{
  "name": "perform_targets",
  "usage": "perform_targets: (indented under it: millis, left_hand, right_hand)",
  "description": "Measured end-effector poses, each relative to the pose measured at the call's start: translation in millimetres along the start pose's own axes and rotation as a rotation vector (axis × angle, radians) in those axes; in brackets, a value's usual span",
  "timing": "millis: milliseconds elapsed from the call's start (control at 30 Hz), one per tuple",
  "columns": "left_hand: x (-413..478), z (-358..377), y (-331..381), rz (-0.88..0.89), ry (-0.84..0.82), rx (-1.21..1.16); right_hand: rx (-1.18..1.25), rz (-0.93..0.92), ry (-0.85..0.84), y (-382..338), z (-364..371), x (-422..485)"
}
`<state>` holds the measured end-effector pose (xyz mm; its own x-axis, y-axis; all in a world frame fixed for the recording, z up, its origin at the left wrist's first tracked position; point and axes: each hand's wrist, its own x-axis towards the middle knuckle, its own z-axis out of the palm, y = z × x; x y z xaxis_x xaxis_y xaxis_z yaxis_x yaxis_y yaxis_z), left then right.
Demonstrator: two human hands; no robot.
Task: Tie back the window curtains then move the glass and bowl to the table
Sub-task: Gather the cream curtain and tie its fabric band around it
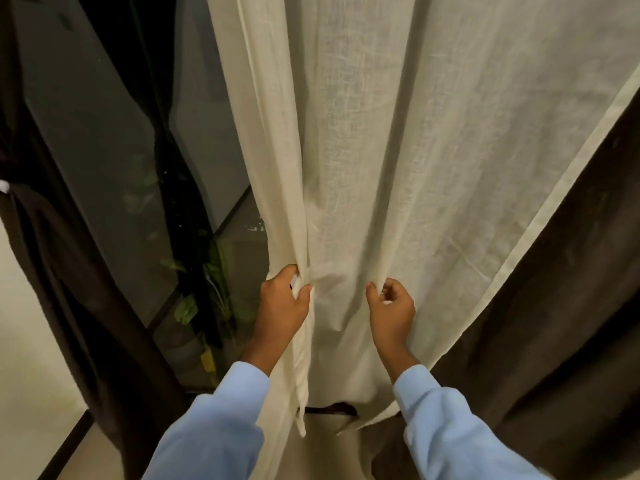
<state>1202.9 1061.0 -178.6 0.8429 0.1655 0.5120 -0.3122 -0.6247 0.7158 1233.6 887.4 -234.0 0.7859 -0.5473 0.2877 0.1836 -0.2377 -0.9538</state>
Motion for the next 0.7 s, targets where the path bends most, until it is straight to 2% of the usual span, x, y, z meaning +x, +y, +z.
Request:
perform_targets:
  millis: [200, 467, 700]
  left_hand:
    - [-10, 2, 14, -0.038, 0.024, 0.059]
    - [-17, -6, 20, -0.041, -0.066, 0.088]
    - [-27, -26, 22, -0.033, -0.124, 0.075]
  right_hand:
    - [0.299, -0.155, -0.077, -33, 1, -7]
    - [0.356, -0.266, -0.358, -60, 22, -45]
    - [0.370, -0.210, -0.446, -72, 22, -66]
